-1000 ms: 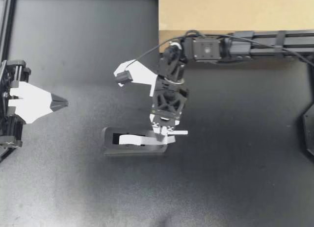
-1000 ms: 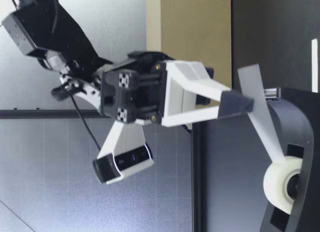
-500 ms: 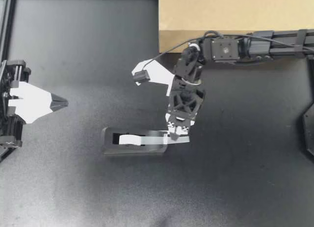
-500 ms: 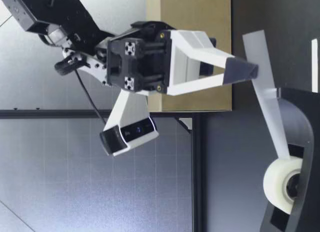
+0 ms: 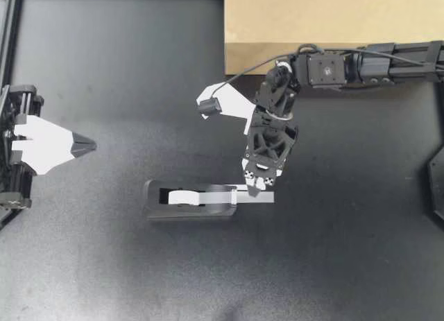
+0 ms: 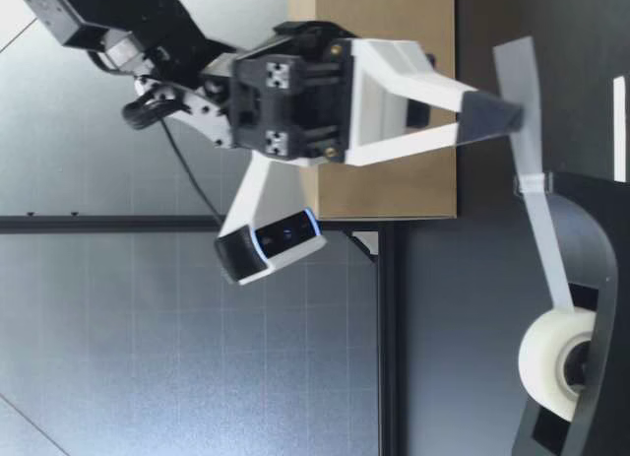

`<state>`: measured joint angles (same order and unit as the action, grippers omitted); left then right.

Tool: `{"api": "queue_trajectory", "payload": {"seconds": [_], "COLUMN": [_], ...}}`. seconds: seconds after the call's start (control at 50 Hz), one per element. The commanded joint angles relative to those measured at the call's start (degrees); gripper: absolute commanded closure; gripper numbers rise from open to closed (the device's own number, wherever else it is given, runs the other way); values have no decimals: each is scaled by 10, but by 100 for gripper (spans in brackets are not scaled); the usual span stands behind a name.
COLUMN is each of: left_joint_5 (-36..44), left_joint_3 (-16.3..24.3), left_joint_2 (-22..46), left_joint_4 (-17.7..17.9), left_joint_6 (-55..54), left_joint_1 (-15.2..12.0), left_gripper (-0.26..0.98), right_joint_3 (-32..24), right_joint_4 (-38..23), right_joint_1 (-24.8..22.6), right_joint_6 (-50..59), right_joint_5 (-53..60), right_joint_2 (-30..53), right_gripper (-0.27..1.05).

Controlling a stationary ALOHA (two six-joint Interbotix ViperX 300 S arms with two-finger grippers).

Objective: Cut a small piece of tape from the tape dispenser then place it on the cardboard box's edge.

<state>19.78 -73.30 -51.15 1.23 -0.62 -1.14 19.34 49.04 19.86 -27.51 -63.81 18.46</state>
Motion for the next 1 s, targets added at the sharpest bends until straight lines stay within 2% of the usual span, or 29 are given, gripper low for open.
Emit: {"api": "queue_trajectory", "payload": {"seconds": [0.0,0.4,0.48,0.78,0.98], "left_joint_5": [4,5,9,43,74], "left_joint_3": [4,4,6,14,39], "left_joint_2": [4,31,43,92,150], "left_joint_4": [1,1,1,4,13], "left_joint_6": [0,0,0,-2,-2], "left_joint_1": [-1,-1,-1,-1,-1], "left_gripper": [84,80,75,38,35], "right_joint_3": [-2,12,18,40,44], "right_joint_4": [1,-17,-25,-35,-83], "right_joint_1": [4,-11,-11,-11,-20], "right_joint_6": [-4,-9,-6,10,32], "right_joint_5": [11,75,87,115,127], "right_joint_2": [-4,14,-1,-83,-163], "right_gripper": [90,90,90,90,90]}}
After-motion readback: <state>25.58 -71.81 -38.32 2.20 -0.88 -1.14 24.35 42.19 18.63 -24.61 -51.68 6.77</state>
